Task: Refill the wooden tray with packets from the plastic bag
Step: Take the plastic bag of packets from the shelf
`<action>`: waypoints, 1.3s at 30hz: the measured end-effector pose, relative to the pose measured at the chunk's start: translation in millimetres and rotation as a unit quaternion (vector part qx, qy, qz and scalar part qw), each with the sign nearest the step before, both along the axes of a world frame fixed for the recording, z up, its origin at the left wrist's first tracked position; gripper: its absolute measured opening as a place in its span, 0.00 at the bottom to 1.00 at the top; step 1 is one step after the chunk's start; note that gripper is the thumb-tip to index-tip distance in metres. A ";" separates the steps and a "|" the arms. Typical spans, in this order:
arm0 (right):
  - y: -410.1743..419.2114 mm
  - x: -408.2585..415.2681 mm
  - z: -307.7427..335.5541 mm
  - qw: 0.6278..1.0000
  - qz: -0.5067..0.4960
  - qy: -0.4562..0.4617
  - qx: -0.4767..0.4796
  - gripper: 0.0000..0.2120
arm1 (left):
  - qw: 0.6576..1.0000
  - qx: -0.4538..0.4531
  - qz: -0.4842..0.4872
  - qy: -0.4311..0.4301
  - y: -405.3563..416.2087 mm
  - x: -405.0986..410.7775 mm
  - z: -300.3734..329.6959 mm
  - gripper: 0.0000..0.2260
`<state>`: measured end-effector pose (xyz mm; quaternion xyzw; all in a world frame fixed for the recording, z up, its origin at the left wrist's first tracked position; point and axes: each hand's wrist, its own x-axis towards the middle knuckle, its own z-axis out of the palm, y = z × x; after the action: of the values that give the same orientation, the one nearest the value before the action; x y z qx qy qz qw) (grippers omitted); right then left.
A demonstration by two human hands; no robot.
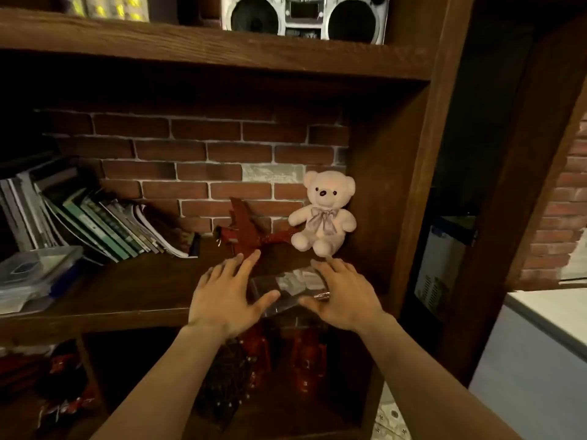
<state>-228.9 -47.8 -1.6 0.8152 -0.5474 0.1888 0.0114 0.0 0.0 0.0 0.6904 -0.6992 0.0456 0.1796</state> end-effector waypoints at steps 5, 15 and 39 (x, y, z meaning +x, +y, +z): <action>-62.7 -7.7 -19.4 0.996 0.040 0.033 0.068 0.43 | 0.998 0.061 0.015 -0.004 -51.3 -19.1 -21.5 0.41; -122.0 -0.5 -55.3 0.984 0.109 0.056 0.127 0.51 | 0.989 0.147 0.024 -0.017 -94.6 -32.1 -54.1 0.46; -99.2 26.5 -46.1 0.997 0.081 0.011 0.011 0.08 | 0.998 -0.009 -0.059 -0.025 -91.9 4.1 -44.4 0.10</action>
<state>-202.4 -147.0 -47.6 0.8588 -0.4817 0.1744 -0.0065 4.1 -91.9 -44.4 0.6453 -0.7423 0.0585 0.1708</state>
